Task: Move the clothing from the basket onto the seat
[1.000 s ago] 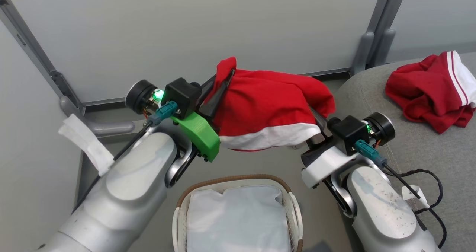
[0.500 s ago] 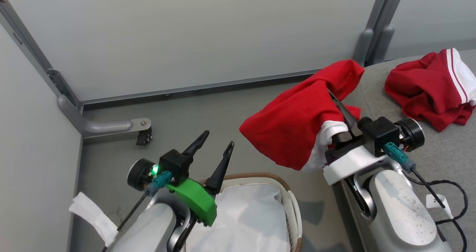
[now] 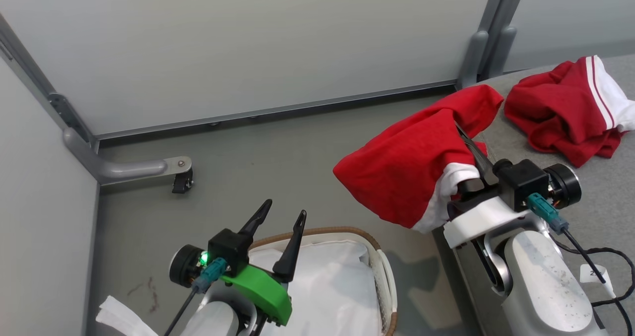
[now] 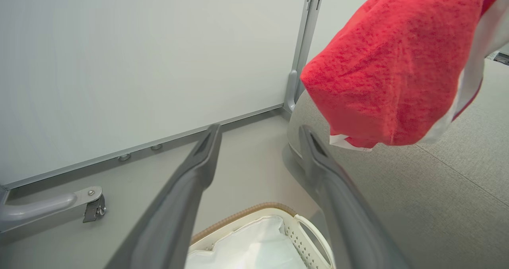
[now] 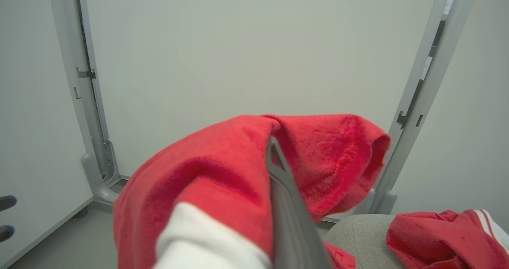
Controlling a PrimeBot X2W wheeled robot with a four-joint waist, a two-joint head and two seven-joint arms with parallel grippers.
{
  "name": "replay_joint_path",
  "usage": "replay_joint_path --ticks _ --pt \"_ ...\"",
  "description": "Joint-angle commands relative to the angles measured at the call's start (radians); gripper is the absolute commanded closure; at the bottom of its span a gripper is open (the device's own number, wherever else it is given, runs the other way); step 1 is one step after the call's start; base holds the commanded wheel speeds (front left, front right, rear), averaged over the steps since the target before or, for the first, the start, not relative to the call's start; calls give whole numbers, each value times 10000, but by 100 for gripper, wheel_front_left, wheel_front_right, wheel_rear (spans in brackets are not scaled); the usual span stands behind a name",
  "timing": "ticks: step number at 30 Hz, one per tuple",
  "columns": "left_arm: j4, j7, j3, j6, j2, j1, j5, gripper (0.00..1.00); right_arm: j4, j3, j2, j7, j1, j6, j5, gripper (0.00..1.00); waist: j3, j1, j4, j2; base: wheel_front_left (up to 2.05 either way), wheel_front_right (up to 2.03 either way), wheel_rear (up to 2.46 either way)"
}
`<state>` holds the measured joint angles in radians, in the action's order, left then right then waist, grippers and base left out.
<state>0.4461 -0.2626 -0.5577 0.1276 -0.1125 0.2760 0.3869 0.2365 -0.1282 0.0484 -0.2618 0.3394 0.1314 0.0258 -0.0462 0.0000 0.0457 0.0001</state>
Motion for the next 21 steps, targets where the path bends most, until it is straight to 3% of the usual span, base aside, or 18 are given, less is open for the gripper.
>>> replay_joint_path --ticks 1,21 --pt "-91 -28 44 35 99 -204 -130 0 -51 75 38 -49 -21 -14 -51 100 -58 0 173 -1 0 0 0" --pt "-341 -22 -440 36 344 94 -510 0 -328 1425 31 -49 -434 -14 -394 100 -1059 0 3293 -1 0 0 0"
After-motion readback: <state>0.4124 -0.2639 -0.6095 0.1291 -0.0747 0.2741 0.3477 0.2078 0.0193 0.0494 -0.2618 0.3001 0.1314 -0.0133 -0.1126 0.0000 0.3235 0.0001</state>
